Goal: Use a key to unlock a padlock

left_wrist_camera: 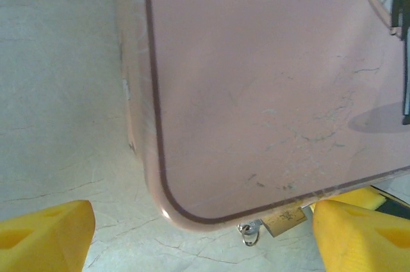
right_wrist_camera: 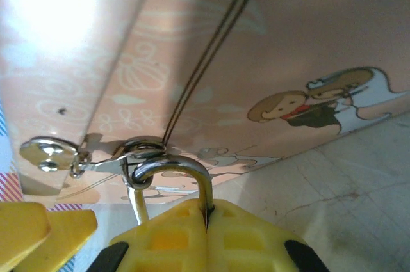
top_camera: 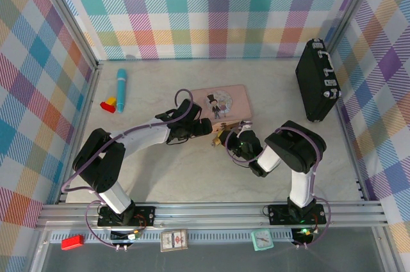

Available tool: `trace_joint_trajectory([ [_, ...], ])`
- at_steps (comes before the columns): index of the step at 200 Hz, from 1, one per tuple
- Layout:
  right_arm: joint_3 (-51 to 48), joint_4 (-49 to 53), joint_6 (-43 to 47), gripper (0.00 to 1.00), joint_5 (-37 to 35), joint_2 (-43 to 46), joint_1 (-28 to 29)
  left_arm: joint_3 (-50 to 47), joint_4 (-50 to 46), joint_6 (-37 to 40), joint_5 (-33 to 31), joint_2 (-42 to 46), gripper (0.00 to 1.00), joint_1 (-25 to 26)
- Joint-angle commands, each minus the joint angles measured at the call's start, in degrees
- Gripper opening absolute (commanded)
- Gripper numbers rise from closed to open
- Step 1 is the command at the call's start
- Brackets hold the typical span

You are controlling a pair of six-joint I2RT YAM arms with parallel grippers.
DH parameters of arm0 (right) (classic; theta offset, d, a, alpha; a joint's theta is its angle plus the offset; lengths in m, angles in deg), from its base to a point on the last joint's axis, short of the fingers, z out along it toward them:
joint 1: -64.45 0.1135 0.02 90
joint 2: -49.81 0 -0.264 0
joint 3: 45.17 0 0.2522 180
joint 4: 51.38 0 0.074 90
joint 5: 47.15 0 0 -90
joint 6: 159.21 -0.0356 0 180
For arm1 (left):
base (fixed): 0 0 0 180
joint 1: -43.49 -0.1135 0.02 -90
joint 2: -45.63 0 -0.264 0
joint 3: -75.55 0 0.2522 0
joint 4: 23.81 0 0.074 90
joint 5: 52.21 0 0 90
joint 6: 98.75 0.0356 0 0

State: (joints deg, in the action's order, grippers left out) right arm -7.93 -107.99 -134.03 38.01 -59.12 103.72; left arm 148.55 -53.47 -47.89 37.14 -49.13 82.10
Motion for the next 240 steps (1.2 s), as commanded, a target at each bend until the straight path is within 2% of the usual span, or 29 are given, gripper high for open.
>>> trace_joint_trajectory([
  [1,0.01,-1.54,-5.78,0.00,-4.30,1.84,-0.18,-0.93,1.58,-1.36,-0.85,0.56,0.87,0.33],
  [150,0.51,-5.64,-18.08,0.00,-7.90,1.17,-1.02,-2.48,4.39,-1.38,-2.17,4.06,0.91,0.33],
  [240,-0.86,-3.37,-20.08,0.00,-8.88,4.47,-2.44,-2.97,4.30,-1.39,-2.04,3.71,0.91,0.33],
])
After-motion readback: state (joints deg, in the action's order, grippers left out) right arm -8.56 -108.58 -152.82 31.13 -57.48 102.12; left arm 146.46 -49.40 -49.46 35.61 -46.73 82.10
